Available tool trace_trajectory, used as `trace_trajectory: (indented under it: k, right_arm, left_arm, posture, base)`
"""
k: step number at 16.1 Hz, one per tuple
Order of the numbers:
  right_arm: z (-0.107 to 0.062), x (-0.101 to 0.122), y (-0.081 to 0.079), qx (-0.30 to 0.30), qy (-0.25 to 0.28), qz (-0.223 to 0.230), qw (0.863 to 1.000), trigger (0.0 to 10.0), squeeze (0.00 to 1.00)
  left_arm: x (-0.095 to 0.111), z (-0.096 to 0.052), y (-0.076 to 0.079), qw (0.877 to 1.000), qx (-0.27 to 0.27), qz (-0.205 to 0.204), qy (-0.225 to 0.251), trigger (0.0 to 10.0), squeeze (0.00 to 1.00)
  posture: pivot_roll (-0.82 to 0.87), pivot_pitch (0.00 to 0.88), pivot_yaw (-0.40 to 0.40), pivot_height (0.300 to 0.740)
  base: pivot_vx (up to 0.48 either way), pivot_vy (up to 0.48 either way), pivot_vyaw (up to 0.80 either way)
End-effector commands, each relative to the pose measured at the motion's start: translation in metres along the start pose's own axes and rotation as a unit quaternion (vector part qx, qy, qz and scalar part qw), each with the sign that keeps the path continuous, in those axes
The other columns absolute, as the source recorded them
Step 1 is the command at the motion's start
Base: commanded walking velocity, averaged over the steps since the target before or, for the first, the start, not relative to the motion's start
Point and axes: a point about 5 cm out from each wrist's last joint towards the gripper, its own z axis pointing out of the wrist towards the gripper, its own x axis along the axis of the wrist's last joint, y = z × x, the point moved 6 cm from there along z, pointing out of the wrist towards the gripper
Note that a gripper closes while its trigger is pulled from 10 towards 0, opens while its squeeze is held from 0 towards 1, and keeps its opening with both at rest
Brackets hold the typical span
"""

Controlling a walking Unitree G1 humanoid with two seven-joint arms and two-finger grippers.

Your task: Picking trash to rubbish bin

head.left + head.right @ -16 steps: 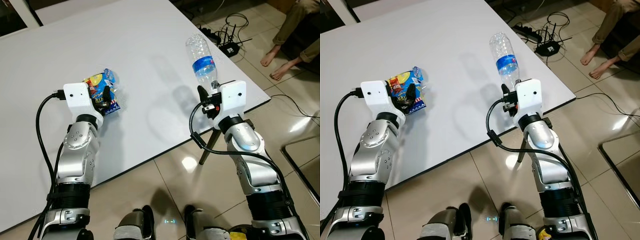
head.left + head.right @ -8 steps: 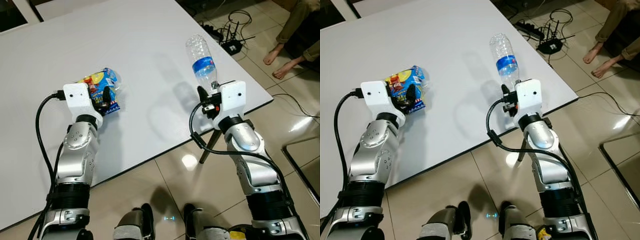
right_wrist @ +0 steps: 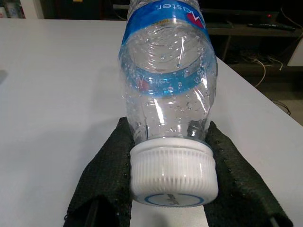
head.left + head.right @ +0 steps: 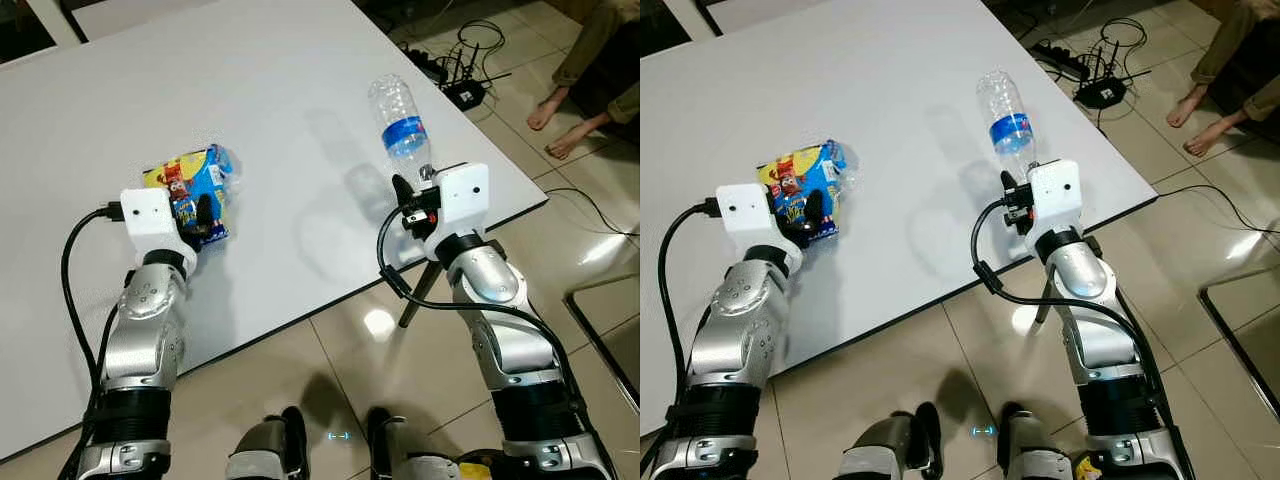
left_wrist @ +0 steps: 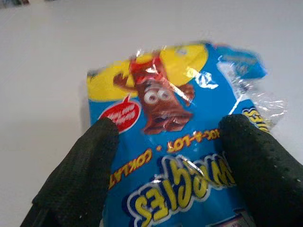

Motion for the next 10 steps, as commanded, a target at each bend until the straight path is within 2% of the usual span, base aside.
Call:
trace_trajectory:
  k: [1, 2, 3, 4, 10]
  right_arm:
    - [-0.001, -0.003, -0.003, 0.008, -0.008, 0.002, 1.000, 10.0, 0.00]
    - [-0.002, -0.004, -0.002, 0.008, -0.009, 0.001, 1.000, 10.0, 0.00]
    - [-0.002, -0.004, -0.002, 0.008, -0.010, 0.000, 1.000, 10.0, 0.00]
    - [-0.003, -0.004, -0.001, 0.008, -0.010, -0.001, 1.000, 10.0, 0.00]
    - [0.000, -0.004, -0.003, 0.012, -0.010, -0.003, 1.000, 10.0, 0.00]
  left_arm:
    - [-0.026, -0.004, -0.013, 0.998, 0.016, 0.010, -0.056, 10.0, 0.00]
    - [-0.041, -0.005, -0.012, 0.996, 0.010, 0.016, -0.093, 8.9, 0.00]
    - [-0.050, -0.007, -0.012, 0.993, 0.009, 0.015, -0.115, 4.2, 0.00]
    - [-0.052, -0.009, -0.012, 0.993, 0.007, 0.022, -0.120, 0.0, 0.00]
    - [-0.056, -0.012, -0.011, 0.992, 0.006, 0.001, -0.127, 0.0, 0.00]
  posture:
    - [-0.10, 0.245, 0.072, 0.740]
    - [-0.10, 0.246, 0.072, 0.740]
    - [-0.10, 0.246, 0.072, 0.740]
    - [-0.10, 0.248, 0.071, 0.740]
    - [-0.10, 0.242, 0.067, 0.740]
  base:
    - [0.000, 0.000, 0.00]
    - [0.000, 0.000, 0.00]
    - [0.000, 0.000, 0.00]
    - [0.000, 0.000, 0.00]
    - [0.000, 0.000, 0.00]
